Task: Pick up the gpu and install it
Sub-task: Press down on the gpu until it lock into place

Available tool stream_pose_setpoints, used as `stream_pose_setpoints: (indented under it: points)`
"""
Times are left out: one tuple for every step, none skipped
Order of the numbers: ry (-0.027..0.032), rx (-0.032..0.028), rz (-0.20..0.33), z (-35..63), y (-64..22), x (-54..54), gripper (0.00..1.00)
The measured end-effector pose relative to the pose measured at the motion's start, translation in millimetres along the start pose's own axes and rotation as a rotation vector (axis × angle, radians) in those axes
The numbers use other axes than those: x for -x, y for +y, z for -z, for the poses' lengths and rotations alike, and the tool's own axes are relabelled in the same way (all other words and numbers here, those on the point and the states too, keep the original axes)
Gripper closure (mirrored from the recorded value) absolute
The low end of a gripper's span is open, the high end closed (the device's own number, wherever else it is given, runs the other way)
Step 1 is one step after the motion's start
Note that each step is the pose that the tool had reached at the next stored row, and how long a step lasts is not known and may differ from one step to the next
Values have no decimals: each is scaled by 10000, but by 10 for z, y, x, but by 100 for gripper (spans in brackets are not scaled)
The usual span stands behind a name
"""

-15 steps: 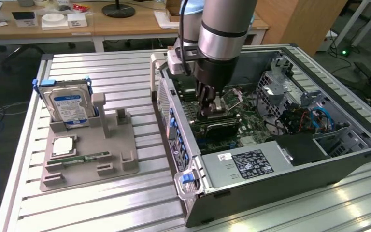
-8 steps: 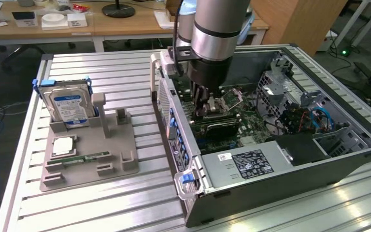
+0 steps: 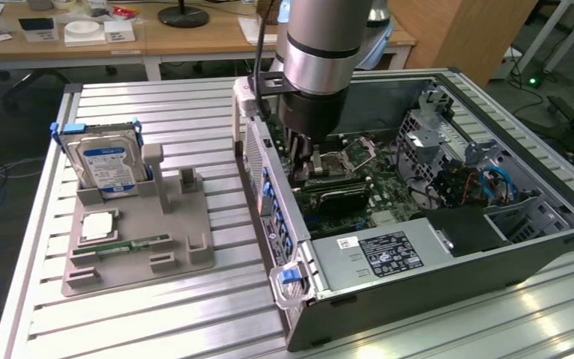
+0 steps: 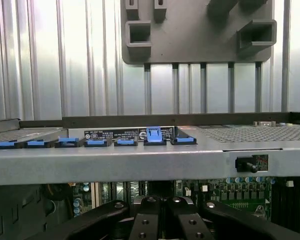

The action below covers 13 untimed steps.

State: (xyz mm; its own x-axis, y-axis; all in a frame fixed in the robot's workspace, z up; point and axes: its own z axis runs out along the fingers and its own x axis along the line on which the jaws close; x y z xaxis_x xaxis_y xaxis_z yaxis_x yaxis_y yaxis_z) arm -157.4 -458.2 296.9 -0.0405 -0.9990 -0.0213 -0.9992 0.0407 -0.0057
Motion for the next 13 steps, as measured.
stream_pose_setpoints:
  points:
    - [0,0,1,0,11,-1,89]
    - [0,-1,1,-1,23,-1,89]
    - [1,-1,1,-1,35,-2,89]
    - [0,-1,1,-3,46,-2,89]
    - [0,-1,2,-4,57,-3,89]
    - [0,-2,2,-7,64,-3,89]
    - [-1,-1,3,-12,65,-3,89]
    - [1,0,3,-19,66,-4,89]
    - [0,0,3,-32,66,-4,89]
    - [1,0,1,-50,67,-4,89]
    - [1,1,1,-68,67,-4,89]
    - [1,1,0,-85,67,-4,89]
    - [-1,2,-1,-105,63,-4,89]
